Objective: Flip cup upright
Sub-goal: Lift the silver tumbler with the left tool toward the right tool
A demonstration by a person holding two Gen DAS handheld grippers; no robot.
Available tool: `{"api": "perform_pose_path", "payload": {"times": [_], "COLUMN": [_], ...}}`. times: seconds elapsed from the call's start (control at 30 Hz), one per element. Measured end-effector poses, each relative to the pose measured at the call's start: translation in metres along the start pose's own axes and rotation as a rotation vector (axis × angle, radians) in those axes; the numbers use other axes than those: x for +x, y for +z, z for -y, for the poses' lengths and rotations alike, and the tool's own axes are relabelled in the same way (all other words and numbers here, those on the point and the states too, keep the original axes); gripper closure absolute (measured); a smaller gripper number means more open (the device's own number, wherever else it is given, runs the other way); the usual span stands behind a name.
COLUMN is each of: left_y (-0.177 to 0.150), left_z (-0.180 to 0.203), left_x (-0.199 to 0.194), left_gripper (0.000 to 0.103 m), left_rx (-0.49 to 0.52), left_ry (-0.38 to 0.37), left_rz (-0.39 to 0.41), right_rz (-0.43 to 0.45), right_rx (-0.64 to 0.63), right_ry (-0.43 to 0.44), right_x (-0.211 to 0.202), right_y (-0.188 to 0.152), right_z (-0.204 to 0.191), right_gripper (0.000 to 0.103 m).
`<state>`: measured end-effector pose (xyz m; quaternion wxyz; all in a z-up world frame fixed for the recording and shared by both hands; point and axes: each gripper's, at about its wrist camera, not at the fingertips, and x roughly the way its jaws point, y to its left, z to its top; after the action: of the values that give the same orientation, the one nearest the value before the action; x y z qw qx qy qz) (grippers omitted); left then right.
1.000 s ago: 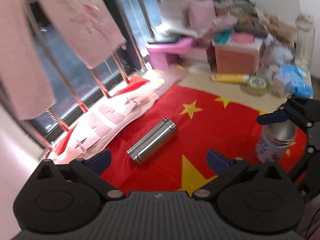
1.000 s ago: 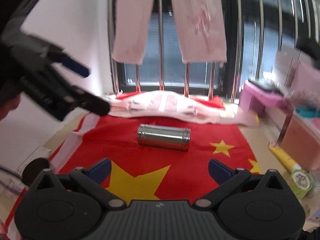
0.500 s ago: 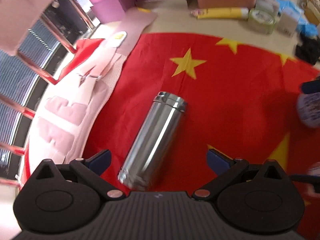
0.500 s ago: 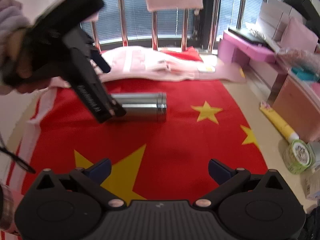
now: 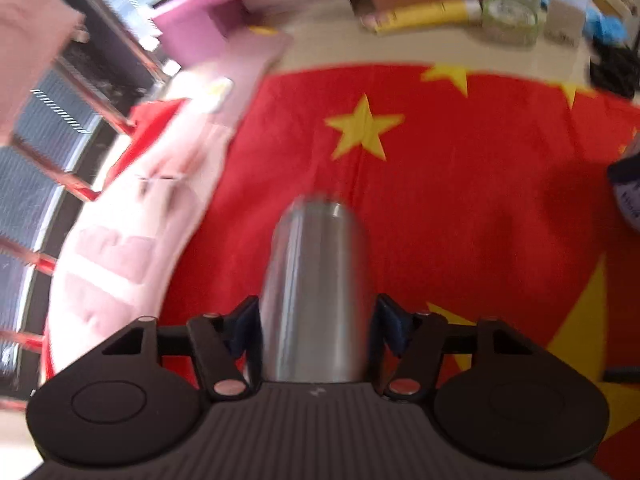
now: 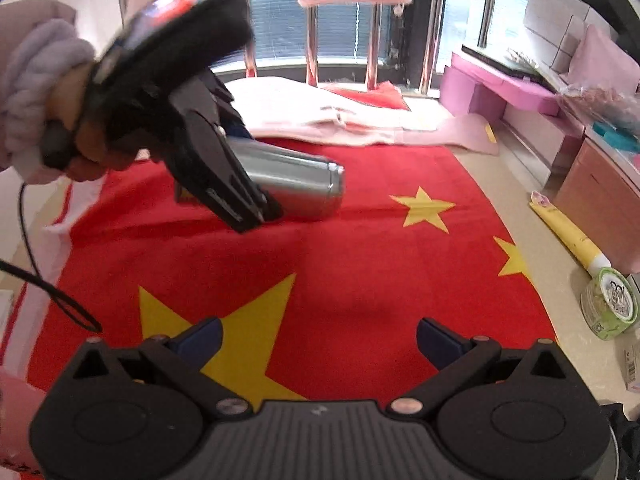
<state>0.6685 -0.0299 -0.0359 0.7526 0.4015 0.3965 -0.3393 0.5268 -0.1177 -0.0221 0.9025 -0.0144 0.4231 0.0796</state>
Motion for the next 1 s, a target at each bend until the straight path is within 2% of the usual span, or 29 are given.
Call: {"api": "perform_pose_path", "payload": {"times": [0.1,0.2,0.33,0.43,0.53,0.63,0.8,0.9,1.0], "left_y": [-0.007,-0.018,-0.02,-0.019,-0.024,-0.033,-0.06,-0.084,-0.113], "left_z": [0.013,0.025,0.048,0.076,0.117,0.161,0.226,0.254,0.274], "left_x": [-0.02,-0.029,-0.068,-0.115,-0.166,-0.197,-0.219,-0.22,-0.204], "left_gripper": [0.04,0.04,0.04,0.04,0.04,0.04,0.04,0.04,0.04], "left_rx": [-0.005,-0.071,-0.109,-0.113,-0.119,-0.13,-0.162,-0.206,-0.275], "left_ry": [0.049,0.085,0.177,0.255,0.31,0.348,0.367,0.325,0.29], "left_rz": [-0.012,-0.013,0.048,0.106,0.18,0.226,0.241,0.233,0.212], "right_rz": [0.05,0.106,0.165,0.226,0.309,0.389,0.453,0.442,0.417], "right_rx": [-0.018,-0.059,-0.101,-0.12,-0.129,-0.145,-0.166,-0.171,-0.18], "right_ry": [0.034,0.059,0.087,0.11,0.127,0.129,0.118,0.112,0.097], "right_x": [-0.016,-0.029,-0.05,-0.071,-0.098,-0.126,-0.165,-0.179,-0.187], "right_y": [-0.004,-0.012,-0.031,-0.046,-0.062,-0.083,-0.131,-0.158,-0.183], "right_z": [0.0,-0.002,-0.001,0.003,0.01,0.016,0.02,0.018,0.015], "right_gripper": [0.0,0.0,0.0,0.0,0.0,0.0,0.0,0.0,0.0]}}
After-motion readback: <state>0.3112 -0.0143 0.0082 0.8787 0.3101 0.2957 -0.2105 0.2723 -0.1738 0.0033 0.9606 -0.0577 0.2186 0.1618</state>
